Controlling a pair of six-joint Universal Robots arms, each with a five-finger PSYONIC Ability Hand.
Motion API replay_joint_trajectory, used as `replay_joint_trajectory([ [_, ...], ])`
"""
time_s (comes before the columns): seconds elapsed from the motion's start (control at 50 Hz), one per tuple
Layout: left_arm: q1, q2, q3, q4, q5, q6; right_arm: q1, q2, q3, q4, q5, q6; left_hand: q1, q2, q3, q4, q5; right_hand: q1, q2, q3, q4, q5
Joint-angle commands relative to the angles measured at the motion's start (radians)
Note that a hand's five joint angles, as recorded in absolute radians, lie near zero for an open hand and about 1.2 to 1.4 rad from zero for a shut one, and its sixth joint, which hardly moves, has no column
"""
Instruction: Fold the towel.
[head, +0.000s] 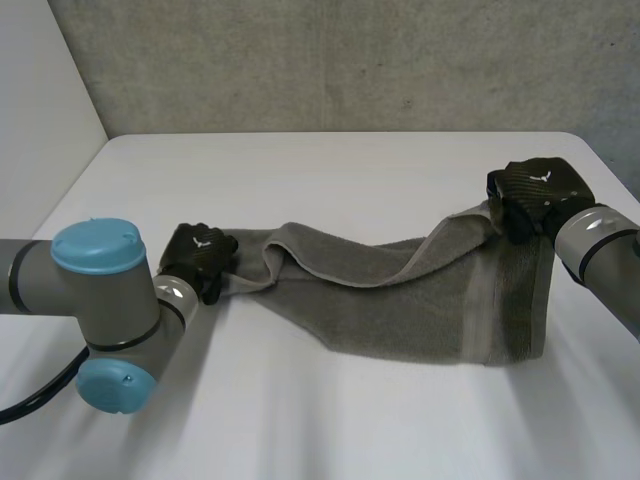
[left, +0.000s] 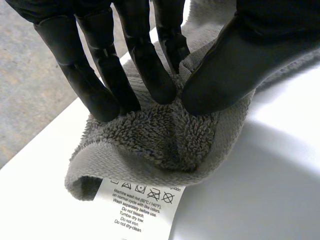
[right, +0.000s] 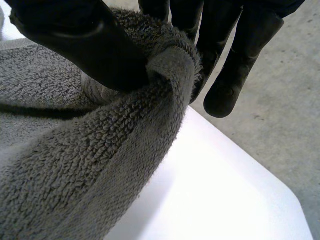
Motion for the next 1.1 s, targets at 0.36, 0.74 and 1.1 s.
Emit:
replay_joint_trajectory([
  [0.36,0.12,0.586,0.096,-0.07,-0.007,-0.131,-0.072,-0.335,-0.308,0.367,-0.045,0.046,-0.048,-0.12,-0.143,-0.121,-0.256,0.064,0.102,0.056,0.053,0.062],
  [0.74,0.058,0.066,0.265,-0.237,-0.007,-0.12,-0.009,0.131,-0.47,0.531,-0.074,-0.231,-0.048,-0.12,-0.143,-0.121,-0.256,0.064,0.102,0.056,0.053,0.062],
  [1.1,0.034,0.229,0.584,0.142,-0.01,-0.278,0.048,0.064,-0.483,-0.467,0.058,-0.073,-0.048,-0.12,-0.143,-0.121,-0.256,0.064,0.102,0.056,0.053,0.062],
])
